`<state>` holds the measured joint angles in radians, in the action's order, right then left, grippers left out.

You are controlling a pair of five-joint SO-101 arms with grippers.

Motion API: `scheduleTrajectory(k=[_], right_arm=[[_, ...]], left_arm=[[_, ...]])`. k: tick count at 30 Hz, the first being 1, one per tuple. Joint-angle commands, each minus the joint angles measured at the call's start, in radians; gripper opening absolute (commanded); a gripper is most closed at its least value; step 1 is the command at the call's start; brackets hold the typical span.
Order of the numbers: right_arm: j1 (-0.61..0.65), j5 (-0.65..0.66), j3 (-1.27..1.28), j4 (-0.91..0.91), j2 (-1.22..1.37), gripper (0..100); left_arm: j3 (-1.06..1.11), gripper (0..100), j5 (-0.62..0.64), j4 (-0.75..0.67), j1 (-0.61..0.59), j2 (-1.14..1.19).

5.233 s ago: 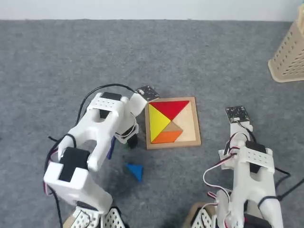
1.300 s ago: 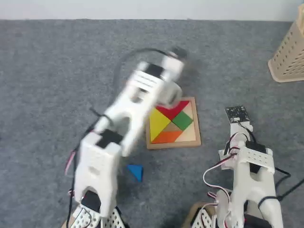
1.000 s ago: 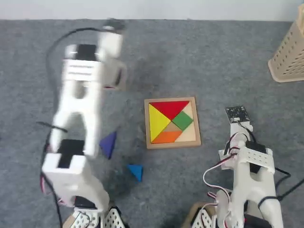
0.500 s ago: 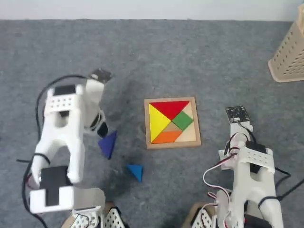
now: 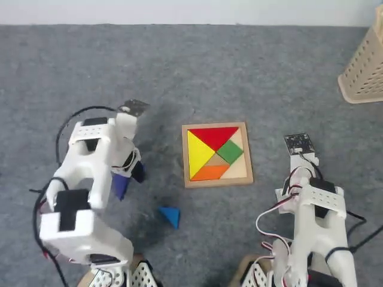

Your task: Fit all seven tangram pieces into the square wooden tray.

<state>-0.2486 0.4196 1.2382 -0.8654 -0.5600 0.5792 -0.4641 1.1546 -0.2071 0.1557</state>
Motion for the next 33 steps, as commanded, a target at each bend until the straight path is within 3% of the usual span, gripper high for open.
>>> scheduleTrajectory(k=[1, 10, 15, 20, 25, 33], right_arm=[[-0.016, -0.002, 0.000, 0.007, -0.027, 0.7], [-0.016, -0.002, 0.000, 0.008, -0.027, 0.7], [-0.016, -0.002, 0.000, 0.008, -0.027, 0.7], [-0.016, -0.002, 0.000, 0.010, -0.027, 0.7], [-0.016, 0.002, 0.000, 0.008, -0.027, 0.7], [-0.016, 0.029, 0.000, 0.005, -0.027, 0.7]], left_arm=[[-0.071, 21, 0.015, 0.055, 0.008, 0.083], [-0.104, 14, 0.015, 0.064, 0.000, 0.078], [-0.128, 17, 0.009, 0.068, -0.132, -0.124], [-0.058, 21, -0.109, 0.127, -0.227, -0.288], [-0.012, 21, -0.144, 0.127, -0.255, -0.247], [-0.045, 21, -0.034, 0.100, -0.235, -0.015]])
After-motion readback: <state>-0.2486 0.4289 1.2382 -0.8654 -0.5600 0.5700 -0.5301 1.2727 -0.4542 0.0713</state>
